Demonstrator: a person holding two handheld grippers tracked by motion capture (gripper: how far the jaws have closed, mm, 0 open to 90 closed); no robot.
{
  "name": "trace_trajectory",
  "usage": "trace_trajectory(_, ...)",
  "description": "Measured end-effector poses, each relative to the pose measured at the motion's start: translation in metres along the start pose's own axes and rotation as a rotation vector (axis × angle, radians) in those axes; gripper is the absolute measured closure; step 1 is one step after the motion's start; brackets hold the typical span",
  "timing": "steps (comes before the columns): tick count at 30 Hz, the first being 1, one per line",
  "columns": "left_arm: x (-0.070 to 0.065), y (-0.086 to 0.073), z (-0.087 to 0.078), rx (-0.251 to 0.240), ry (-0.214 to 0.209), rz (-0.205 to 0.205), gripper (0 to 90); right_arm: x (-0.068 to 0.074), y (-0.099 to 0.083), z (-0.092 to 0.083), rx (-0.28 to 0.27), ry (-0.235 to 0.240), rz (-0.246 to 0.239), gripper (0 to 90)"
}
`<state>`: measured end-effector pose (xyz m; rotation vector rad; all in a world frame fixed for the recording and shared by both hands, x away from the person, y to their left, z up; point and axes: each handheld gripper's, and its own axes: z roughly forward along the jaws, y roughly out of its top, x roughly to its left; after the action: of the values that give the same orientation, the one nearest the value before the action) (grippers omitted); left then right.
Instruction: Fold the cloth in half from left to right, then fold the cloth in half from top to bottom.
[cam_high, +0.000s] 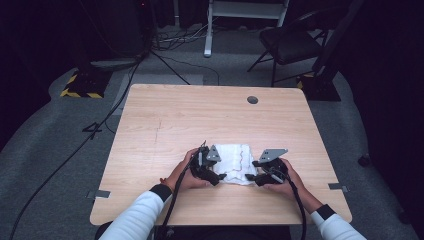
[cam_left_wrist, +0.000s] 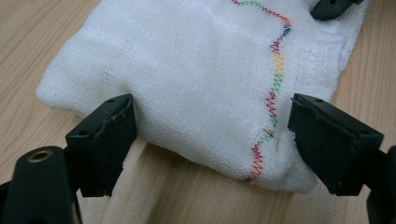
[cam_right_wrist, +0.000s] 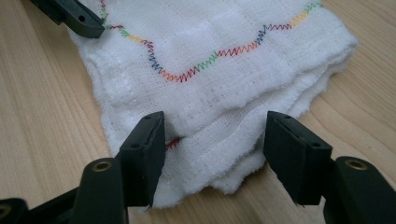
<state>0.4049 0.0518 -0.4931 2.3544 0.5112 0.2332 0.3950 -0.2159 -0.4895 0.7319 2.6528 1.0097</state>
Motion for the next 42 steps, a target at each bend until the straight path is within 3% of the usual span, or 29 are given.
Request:
trace_trajectory(10, -0.002, 0.002, -0.004, 0.016, 0.01, 0.01, 16.4, 0.001, 0.002, -0.001, 0.027, -0.013, -0.015, 35.4)
trace_trajectory(13, -0.004, 0.003, -0.008, 0.021, 0.018, 0.023, 16.6, 0.002, 0.006, -0.002, 0.049, -0.025, -0.045, 34.3)
trace_trajectory(19, -0.007, 0.007, -0.02, 0.014, 0.046, 0.066, 17.9, 0.003, 0.011, -0.009, 0.036, -0.029, -0.062, 33.9)
trace_trajectory(26, -0.01, 0.006, -0.031, 0.026, 0.079, 0.09, 18.0, 0.003, 0.01, -0.022, 0.029, -0.076, -0.087, 33.4)
trace_trajectory(42, -0.018, -0.009, -0.052, 0.049, 0.159, 0.099, 17.9, 0.0, -0.001, -0.048, 0.008, -0.13, -0.085, 33.1)
